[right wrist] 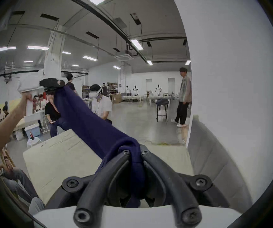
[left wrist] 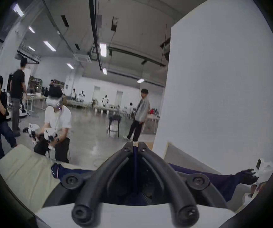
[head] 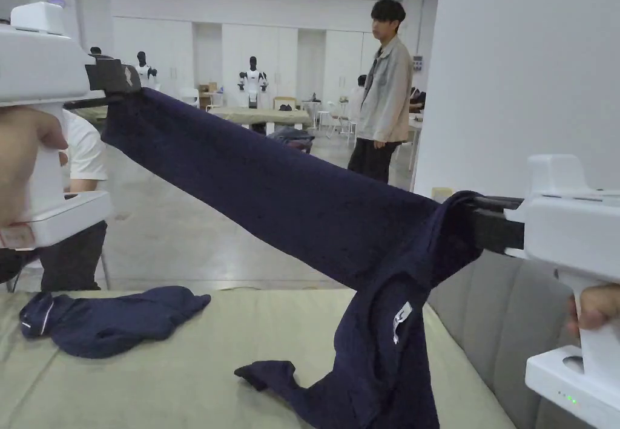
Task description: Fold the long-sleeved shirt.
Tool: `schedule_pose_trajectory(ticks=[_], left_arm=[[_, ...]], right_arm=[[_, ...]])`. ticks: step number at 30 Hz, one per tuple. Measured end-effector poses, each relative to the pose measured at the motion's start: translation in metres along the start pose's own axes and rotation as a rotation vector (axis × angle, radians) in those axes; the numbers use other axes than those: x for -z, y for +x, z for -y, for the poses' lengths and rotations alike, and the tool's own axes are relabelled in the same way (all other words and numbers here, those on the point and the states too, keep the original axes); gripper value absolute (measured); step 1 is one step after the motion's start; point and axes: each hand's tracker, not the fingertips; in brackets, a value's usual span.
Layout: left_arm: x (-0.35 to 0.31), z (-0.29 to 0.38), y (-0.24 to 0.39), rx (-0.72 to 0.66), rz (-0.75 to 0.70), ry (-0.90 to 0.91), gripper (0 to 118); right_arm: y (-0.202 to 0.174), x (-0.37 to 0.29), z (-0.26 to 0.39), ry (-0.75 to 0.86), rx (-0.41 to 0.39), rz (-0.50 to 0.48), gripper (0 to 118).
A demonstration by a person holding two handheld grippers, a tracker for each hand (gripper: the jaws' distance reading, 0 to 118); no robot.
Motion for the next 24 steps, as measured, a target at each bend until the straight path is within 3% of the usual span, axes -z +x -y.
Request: schedule_pose_trajectory(ticks=[11, 17, 24], left_arm=[[-0.056, -0.091, -0.002, 0.017, -0.070, 0.151, 8], [-0.054, -0.125, -0.005, 0.005, -0.105, 0.191, 7], [-0.038, -0.154, 0.000, 0.030, -0.147, 0.222, 7]], right_arm=[[-0.033, 0.000, -0.144, 0.122, -0.160, 0.041, 2], [-0.037, 0.009, -0.202, 0.195, -0.185, 0.091, 2], [-0.035, 0.035, -0.256, 0.277, -0.138, 0.158, 2]])
